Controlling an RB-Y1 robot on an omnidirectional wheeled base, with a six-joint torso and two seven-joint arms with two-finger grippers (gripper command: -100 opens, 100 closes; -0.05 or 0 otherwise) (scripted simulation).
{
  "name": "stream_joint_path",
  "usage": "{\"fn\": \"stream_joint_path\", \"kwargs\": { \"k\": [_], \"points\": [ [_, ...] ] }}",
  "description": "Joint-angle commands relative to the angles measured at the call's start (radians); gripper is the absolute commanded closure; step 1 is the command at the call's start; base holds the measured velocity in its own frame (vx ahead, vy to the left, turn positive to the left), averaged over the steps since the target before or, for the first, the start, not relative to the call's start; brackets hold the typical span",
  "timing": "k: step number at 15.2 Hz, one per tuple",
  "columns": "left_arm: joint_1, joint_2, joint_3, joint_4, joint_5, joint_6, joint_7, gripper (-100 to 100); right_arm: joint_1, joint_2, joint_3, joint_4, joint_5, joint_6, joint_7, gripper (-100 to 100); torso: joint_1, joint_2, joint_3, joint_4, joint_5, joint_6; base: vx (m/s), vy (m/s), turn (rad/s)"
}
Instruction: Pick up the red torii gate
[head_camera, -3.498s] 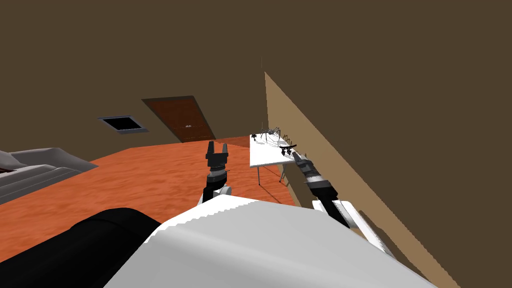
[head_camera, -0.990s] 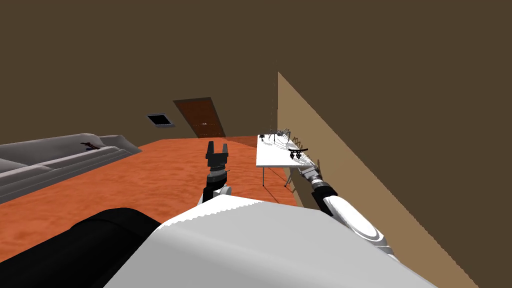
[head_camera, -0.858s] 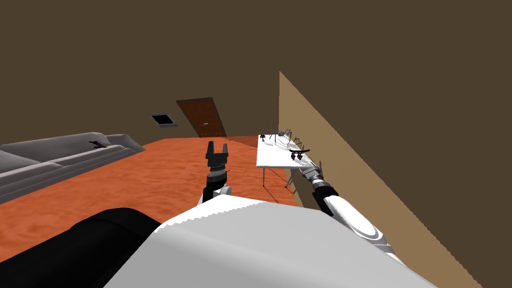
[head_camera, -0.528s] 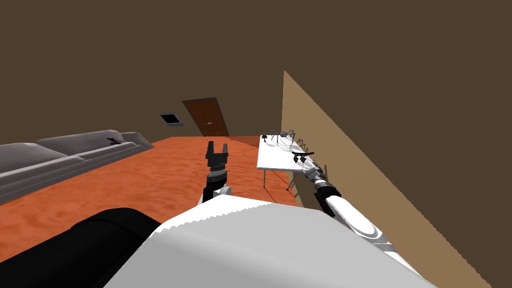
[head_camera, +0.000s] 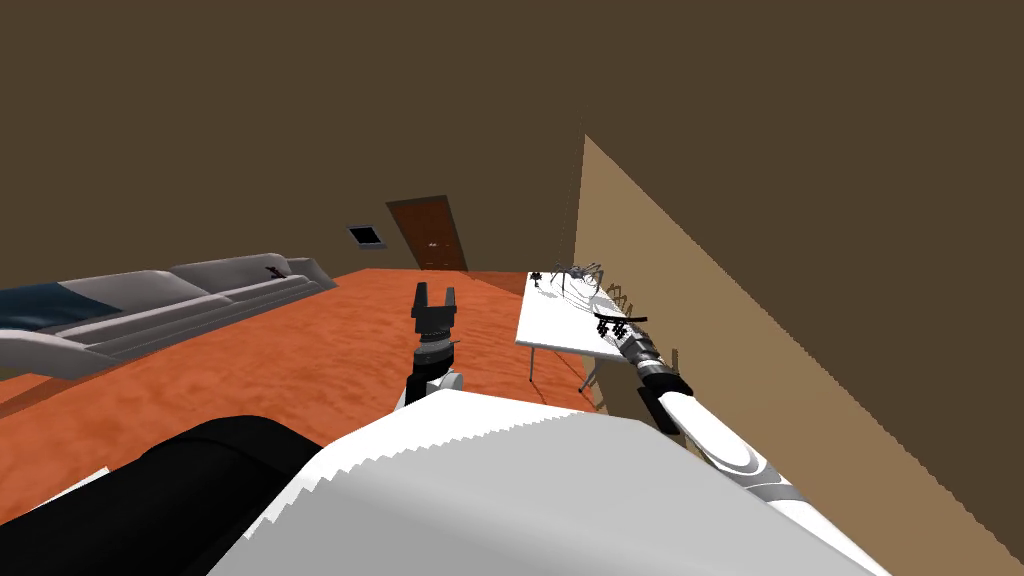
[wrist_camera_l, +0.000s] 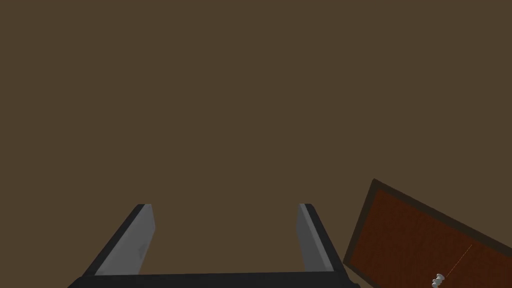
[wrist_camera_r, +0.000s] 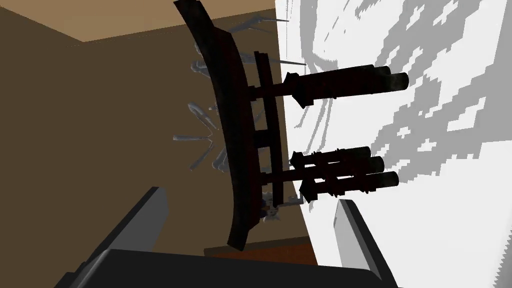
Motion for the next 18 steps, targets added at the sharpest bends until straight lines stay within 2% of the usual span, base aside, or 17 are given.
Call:
{"fn": "stream_joint_path", "kwargs": {
  "k": [1, 5, 7, 8, 13, 14, 17, 18],
  "points": [
    [0.0, 0.0, 0.0, 0.0, 0.0, 0.0, 0.0, 0, -0.006, -0.02, 0.006, 0.017, 0.035, 0.016, 0.018, -100, 0.0, 0.0, 0.0, 0.0, 0.0, 0.0, 0.089, -0.045, 0.121],
    [0.0, 0.0, 0.0, 0.0, 0.0, 0.0, 0.0, 0, -0.015, -0.056, 0.014, 0.039, 0.084, 0.037, 0.057, -100, 0.0, 0.0, 0.0, 0.0, 0.0, 0.0, 0.089, -0.044, 0.159],
    [0.0, 0.0, 0.0, 0.0, 0.0, 0.0, 0.0, 0, -0.012, -0.049, 0.011, 0.033, 0.074, 0.032, 0.051, -100, 0.002, 0.001, 0.001, 0.0, 0.0, 0.0, 0.035, -0.016, 0.027],
    [0.0, 0.0, 0.0, 0.0, 0.0, 0.0, 0.0, 0, -0.012, -0.049, 0.011, 0.033, 0.073, 0.032, 0.051, 100, 0.003, 0.003, 0.002, 0.0, 0.0, 0.001, 0.01, -0.005, 0.002],
    [0.0, 0.0, 0.0, 0.0, 0.0, 0.0, 0.0, 0, -0.014, -0.049, 0.009, 0.03, 0.074, 0.035, 0.051, 100, 0.0, 0.001, -0.001, -0.002, -0.002, -0.001, 0.002, -0.002, -0.004],
    [0.0, 0.0, 0.0, 0.0, 0.0, 0.0, 0.0, 0, -0.026, -0.077, -0.01, 0.045, 0.064, 0.011, 0.054, -100, 0.0, 0.0, -0.001, -0.002, -0.002, -0.001, 0.031, 0.02, 0.026],
    [0.0, 0.0, 0.0, 0.0, 0.0, 0.0, 0.0, 0, -0.024, -0.072, -0.009, 0.042, 0.062, 0.013, 0.059, -100, 0.001, -0.004, -0.004, -0.003, -0.002, -0.001, 0.048, 0.02, 0.021],
    [0.0, 0.0, 0.0, 0.0, 0.0, 0.0, 0.0, 0, -0.024, -0.072, -0.009, 0.042, 0.062, 0.013, 0.059, 100, 0.0, -0.003, -0.004, -0.003, -0.002, -0.001, 0.007, 0.003, 0.0]
  ]
}}
